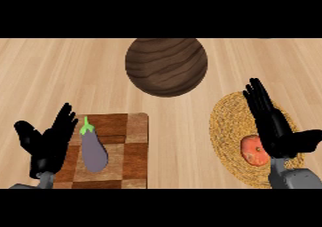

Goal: Pick the squash from the placemat and place it in the bowl

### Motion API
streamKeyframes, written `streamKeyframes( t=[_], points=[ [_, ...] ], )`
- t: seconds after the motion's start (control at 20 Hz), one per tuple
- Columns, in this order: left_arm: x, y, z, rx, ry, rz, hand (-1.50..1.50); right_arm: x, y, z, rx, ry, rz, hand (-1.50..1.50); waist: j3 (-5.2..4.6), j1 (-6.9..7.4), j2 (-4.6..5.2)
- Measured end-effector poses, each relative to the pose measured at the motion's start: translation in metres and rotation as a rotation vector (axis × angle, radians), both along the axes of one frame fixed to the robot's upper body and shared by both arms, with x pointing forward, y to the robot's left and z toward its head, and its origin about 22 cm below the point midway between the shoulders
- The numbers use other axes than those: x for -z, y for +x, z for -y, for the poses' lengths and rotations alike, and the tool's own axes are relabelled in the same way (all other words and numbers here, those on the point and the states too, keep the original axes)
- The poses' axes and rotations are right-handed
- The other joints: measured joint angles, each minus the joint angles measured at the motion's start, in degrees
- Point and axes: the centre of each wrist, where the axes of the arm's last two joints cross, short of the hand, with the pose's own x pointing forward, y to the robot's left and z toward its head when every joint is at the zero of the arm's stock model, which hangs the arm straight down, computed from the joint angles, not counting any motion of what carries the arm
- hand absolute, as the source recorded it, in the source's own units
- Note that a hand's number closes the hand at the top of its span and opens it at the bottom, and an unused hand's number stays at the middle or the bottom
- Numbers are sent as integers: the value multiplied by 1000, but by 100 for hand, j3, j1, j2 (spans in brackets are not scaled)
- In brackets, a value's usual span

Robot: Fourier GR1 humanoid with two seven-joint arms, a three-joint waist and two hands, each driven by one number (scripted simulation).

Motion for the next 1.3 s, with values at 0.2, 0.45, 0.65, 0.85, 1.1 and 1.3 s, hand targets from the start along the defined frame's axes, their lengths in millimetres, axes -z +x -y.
streamKeyframes(
  t=[0.2, 0.45, 0.65, 0.85, 1.1, 1.3],
  points=[
    [-23, 19, -15, 13, 69, 156, 0, -17, 10, -27, -40, 14, 69, -150, 47, 110, -104],
    [-66, 39, -33, 23, 167, 387, 0, -33, 19, -21, 100, -218, 197, -150, 22, 60, -205],
    [-80, 45, -44, 22, 190, 462, 0, -19, 3, -42, 288, -358, 308, -150, 38, 5, -216],
    [-80, 45, -57, 28, 197, 494, 0, -10, -28, -67, 345, -487, 342, -150, 46, -8, -216],
    [-80, 44, -65, 19, 205, 509, 0, -24, -55, -57, 391, -692, 267, -150, 41, -74, -233],
    [-83, 45, -73, 10, 212, 512, 0, -46, -78, -49, 409, -818, 144, -150, 33, -136, -243]
  ],
)
